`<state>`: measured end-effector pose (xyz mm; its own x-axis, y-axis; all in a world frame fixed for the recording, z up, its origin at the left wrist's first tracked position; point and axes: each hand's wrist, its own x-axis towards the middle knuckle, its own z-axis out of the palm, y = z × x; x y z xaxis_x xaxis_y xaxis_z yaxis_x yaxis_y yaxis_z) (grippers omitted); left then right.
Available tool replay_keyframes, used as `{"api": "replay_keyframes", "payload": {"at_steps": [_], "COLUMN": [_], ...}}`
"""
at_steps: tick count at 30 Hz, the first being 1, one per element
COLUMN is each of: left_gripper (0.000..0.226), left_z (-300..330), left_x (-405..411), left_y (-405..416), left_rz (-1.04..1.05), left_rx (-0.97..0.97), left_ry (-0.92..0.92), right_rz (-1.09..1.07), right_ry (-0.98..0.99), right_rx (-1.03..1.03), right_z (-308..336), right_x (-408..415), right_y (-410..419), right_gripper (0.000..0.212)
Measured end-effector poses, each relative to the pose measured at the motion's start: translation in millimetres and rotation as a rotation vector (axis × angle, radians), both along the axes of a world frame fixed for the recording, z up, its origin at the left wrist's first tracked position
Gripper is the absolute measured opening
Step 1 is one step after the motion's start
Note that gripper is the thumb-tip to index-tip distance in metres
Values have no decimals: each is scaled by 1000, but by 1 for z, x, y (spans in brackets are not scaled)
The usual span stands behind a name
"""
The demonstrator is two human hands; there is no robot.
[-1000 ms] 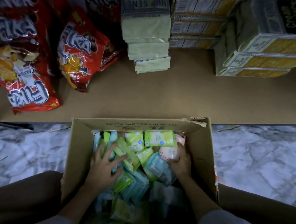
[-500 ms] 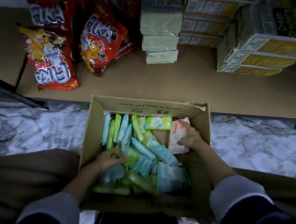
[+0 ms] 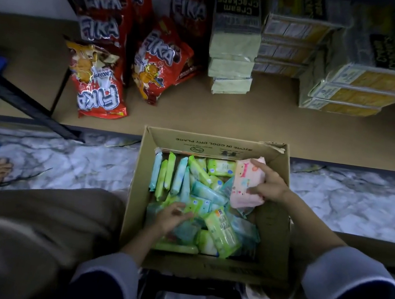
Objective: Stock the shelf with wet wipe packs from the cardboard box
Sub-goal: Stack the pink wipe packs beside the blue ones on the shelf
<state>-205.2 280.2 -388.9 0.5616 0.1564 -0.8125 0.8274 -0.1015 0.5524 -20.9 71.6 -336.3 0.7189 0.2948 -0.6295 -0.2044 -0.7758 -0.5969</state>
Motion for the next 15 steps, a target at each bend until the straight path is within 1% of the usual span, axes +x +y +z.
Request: {"api": "replay_keyframes", "payload": {"at_steps": [2,3,4,6,7,8,10,11,13,15], "left_gripper": [39,41,52,95,110,113,102,94,74,60], "left_z": [-11,-17,-21,-28,-29,-32,-38,-41,-36,-22], "left_x": [-6,-12,-17,-21,-22,-22,-24,-25,-22,-12], "left_y": [17,20,21,14,8,3,-2,-1,4,11], "left_rz": [-213,-308,-384,-516,-593,-658,-713,-687,-537,-347], "left_rx": [98,110,96,50,73,123,208,192,116,72], "left_ry": [39,55,77,138,144,135,36,-14,-79,-71], "right_rz": [-17,-21,-22,-32,-36,-41,-51,-45,-16,-11], "right_ry": [9,13,21,42,51,60,73,73,83,96], "right_rx": [10,18,24,40,42,38,34,30,20,21], "right_z": [-1,-2,-5,-9,-13,-16,-22,-25,-28,-29], "right_x": [0,0,0,0,-2,-4,-9,-10,-13,-14], "right_y": [2,3,3,4,4,4,4,4,4,2], "right_gripper": [81,81,81,83,83,83,85,85,85,84]}}
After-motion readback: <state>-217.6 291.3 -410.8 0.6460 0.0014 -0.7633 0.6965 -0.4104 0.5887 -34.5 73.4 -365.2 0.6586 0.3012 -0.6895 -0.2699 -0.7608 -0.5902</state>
